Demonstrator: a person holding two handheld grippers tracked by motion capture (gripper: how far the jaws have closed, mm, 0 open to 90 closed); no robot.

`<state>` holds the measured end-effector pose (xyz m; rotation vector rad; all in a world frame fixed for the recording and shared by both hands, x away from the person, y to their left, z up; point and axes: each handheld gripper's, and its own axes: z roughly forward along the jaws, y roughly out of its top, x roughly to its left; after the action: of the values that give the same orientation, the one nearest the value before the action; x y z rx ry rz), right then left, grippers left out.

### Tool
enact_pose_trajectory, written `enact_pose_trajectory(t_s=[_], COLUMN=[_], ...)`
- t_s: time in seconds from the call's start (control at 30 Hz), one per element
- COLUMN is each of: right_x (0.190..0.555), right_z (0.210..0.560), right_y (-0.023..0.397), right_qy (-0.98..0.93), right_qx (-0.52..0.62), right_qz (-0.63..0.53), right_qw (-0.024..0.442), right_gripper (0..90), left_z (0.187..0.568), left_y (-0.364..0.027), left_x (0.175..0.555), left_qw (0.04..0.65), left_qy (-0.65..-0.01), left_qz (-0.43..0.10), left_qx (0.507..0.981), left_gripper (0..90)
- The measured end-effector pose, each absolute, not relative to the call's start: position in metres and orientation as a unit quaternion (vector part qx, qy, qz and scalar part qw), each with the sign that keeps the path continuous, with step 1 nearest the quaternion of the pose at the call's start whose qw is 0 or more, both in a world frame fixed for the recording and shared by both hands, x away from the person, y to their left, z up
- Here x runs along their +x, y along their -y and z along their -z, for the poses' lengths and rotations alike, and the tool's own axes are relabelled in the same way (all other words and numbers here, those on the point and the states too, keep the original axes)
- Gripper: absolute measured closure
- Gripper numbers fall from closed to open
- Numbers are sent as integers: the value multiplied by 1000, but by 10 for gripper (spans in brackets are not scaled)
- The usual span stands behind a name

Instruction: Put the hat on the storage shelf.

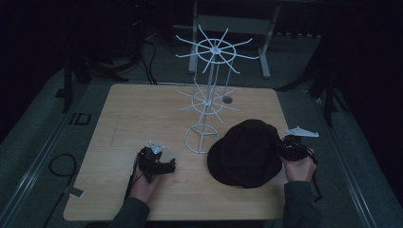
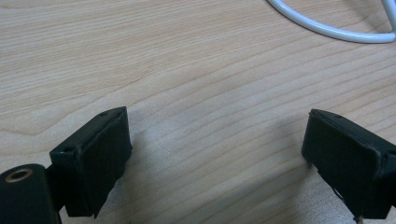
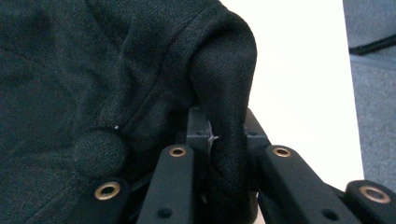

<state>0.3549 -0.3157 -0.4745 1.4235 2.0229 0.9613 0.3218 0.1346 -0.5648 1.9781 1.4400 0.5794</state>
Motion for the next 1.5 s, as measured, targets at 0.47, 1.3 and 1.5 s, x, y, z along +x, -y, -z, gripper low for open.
enact_pose_trajectory(t_s=[0.47,1.3,1.5], right_x=[350,345,343], right_z=[449,413,405], right_y=[315,314,316], right_qy=[-740,-744,-741], right_qx=[489,448,445], right_qz=[-366,-367,-373], right_qw=[282,334,339], right_gripper=[795,792,792], left_z=[565,565,565], left_y=[-134,-134,-134], left_x=[322,322,322], left_qw=[308,308,309], left_qy=[-544,-543,-543], left_qz=[-219,-219,-219], left_qx=[749,750,750], left_gripper=[86,86,86])
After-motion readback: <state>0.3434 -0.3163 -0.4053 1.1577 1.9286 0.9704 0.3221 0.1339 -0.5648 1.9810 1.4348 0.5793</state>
